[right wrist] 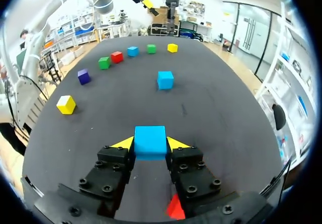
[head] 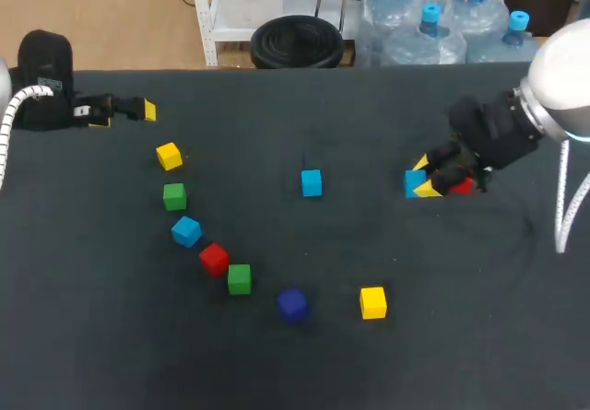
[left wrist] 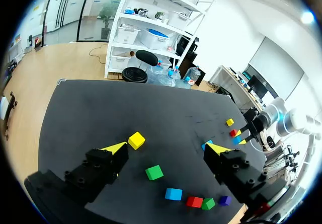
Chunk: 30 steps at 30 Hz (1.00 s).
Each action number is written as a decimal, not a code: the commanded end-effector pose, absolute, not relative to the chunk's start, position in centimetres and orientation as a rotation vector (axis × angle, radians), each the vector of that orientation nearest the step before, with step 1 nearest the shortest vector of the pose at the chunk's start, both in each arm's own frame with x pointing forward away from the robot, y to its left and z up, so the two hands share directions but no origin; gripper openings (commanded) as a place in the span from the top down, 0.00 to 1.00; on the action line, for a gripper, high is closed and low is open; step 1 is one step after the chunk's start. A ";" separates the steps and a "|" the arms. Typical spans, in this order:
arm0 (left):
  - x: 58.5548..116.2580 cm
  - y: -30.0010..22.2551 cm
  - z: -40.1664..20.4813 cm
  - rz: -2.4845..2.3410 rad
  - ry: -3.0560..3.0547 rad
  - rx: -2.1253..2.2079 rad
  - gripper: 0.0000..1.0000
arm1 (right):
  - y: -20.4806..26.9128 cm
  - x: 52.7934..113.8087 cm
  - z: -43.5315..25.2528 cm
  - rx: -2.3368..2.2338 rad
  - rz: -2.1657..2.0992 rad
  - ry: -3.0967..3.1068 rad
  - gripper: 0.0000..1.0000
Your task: Place the blue cubes, place green cubes on the blue cubes, place the yellow cubes on the green cubes, then place the red cubes on the yellow cubes, and place purple cube on the red cubes.
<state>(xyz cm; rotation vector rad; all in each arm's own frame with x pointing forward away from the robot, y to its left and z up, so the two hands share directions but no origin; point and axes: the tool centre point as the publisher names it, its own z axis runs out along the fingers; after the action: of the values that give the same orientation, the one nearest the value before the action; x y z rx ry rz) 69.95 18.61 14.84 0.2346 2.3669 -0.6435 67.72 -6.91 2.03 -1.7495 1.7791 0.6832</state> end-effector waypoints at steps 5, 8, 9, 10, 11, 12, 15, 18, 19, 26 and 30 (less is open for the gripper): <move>70.0 18.5 15.0 -0.637 2.373 0.232 0.00 | -4.1 69.5 1.5 -1.800 0.659 1.747 1.00; 70.0 18.5 15.0 -0.637 2.373 0.232 0.00 | -3.0 69.8 1.3 -1.820 0.656 1.729 1.00; 70.0 18.5 15.0 -0.637 2.373 0.232 0.00 | -2.6 69.9 1.3 -1.827 0.657 1.722 1.00; 70.0 18.5 15.0 -0.637 2.373 0.232 0.00 | -2.3 70.0 1.2 -1.833 0.660 1.716 1.00; 70.0 18.5 15.0 -0.637 2.373 0.232 0.00 | -1.9 70.1 1.1 -1.843 0.660 1.706 1.00; 70.0 18.5 15.0 -0.637 2.373 0.232 0.00 | -1.5 70.2 1.0 -1.850 0.659 1.698 1.00; 70.0 18.5 15.0 -0.637 2.373 0.232 0.00 | -0.4 70.5 0.9 -1.863 0.672 1.677 1.00; 70.0 18.5 15.0 -0.637 2.373 0.232 0.00 | 0.2 70.6 0.8 -1.867 0.679 1.669 1.00; 70.0 18.5 15.0 -0.637 2.373 0.232 0.00 | 0.4 70.7 0.7 -1.868 0.682 1.668 1.00; 70.0 18.5 15.0 -0.637 2.373 0.232 0.00 | 1.5 71.1 0.4 -1.836 0.712 1.680 1.00; 70.0 18.5 15.0 -0.637 2.373 0.232 0.00 | 1.9 71.3 0.2 -1.822 0.721 1.685 1.00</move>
<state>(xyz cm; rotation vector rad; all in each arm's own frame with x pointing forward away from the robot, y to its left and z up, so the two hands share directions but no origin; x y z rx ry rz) 69.95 18.61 14.84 0.2346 2.3669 -0.6435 70.89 1.70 0.50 -1.8219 1.6876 0.7130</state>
